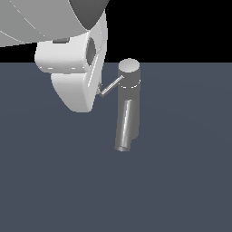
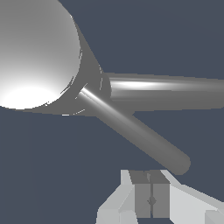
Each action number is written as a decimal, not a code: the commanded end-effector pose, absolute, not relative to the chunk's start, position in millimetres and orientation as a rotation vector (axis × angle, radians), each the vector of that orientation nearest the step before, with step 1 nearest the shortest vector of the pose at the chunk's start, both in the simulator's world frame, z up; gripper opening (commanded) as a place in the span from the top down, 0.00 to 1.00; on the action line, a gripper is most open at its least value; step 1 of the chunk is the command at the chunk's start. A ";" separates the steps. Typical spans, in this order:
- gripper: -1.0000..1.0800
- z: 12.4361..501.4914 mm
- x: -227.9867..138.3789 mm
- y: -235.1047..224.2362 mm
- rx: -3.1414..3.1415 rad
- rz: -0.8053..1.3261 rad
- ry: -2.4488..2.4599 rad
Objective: Turn on the faucet by rotating a designated handle.
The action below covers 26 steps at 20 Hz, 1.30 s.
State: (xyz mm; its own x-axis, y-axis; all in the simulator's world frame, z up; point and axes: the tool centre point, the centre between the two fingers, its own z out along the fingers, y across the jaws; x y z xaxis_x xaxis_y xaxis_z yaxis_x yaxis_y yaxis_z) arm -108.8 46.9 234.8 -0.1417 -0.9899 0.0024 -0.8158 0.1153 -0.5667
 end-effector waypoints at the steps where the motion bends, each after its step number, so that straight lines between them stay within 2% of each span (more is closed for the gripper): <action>1: 1.00 229.2 -115.9 29.9 -1.730 -0.632 2.059; 8: 1.00 222.0 -128.1 20.9 -1.729 -0.633 2.063; 9: 1.00 226.7 -123.2 30.5 -1.742 -0.637 2.037; 26: 1.00 223.2 -132.8 -3.3 -1.737 -0.635 2.047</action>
State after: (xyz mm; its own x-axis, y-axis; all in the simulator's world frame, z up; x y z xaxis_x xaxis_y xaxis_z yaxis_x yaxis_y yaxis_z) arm -130.9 7.1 224.4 -0.1446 -0.9895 0.0050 -0.8156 0.1163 -0.5667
